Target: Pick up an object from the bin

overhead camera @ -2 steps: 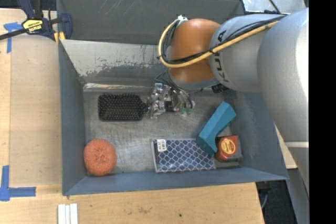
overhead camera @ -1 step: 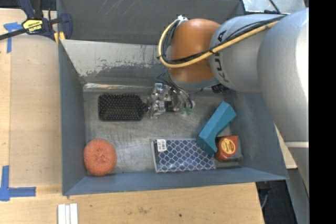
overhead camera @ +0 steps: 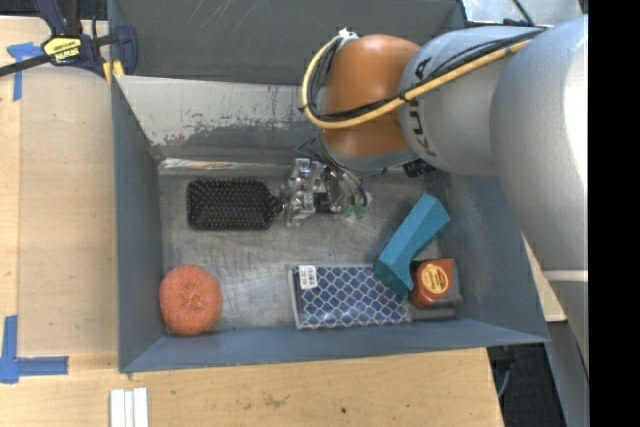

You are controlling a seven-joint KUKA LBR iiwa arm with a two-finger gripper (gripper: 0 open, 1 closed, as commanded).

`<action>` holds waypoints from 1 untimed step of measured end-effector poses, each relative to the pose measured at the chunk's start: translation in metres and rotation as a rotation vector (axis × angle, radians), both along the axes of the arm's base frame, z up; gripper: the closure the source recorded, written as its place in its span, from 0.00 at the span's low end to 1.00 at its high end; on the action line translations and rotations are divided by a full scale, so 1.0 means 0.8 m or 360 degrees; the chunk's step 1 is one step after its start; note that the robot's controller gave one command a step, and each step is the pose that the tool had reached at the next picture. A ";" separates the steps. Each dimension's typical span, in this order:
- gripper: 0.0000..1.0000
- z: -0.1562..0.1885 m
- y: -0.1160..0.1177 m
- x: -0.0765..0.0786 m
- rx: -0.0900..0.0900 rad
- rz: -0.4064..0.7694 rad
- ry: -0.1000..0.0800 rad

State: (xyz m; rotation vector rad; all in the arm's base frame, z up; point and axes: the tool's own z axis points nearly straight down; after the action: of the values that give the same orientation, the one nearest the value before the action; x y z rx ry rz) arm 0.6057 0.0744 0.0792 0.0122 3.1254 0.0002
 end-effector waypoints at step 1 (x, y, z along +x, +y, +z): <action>1.00 0.005 0.000 -0.002 0.0000 -0.0001 0.0013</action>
Offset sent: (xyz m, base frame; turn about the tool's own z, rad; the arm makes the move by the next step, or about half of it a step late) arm 0.0001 0.0000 0.0066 0.0000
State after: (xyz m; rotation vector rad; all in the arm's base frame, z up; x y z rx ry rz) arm 0.6044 0.0745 0.0830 0.0128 3.1333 -0.0001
